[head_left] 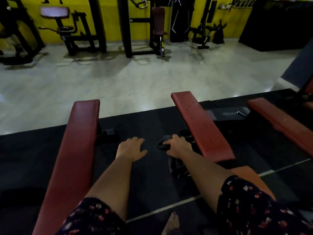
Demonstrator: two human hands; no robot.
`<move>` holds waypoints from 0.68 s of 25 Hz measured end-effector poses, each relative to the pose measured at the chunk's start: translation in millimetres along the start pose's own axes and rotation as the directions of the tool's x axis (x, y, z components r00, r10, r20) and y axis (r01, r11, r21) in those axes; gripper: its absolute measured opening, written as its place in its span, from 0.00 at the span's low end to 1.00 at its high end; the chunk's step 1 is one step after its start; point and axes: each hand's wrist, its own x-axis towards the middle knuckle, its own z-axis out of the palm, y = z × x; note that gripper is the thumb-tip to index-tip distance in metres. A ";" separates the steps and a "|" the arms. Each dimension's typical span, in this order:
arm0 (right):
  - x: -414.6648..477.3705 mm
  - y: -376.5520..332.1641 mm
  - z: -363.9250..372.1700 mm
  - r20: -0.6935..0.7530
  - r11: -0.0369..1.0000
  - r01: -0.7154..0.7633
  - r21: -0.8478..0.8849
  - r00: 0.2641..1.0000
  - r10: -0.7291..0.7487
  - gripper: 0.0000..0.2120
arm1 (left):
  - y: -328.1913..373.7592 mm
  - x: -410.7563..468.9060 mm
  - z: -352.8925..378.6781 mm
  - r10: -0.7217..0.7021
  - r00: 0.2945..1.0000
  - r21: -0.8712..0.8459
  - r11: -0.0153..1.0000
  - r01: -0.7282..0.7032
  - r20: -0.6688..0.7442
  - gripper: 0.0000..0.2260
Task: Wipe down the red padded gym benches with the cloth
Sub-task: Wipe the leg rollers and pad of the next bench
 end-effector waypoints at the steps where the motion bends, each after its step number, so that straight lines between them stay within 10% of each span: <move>1: 14.9 8.9 -5.8 -0.006 1.000 0.003 0.006 1.000 -0.003 0.23 | 2.6 19.9 -4.7 0.008 1.000 0.011 1.000 -0.008 -0.002 0.28; 17: 121.0 200.4 -68.9 0.011 0.954 -0.278 0.108 0.960 0.279 0.22 | 149.1 260.4 -43.6 0.399 0.915 0.049 0.914 -0.402 0.060 0.25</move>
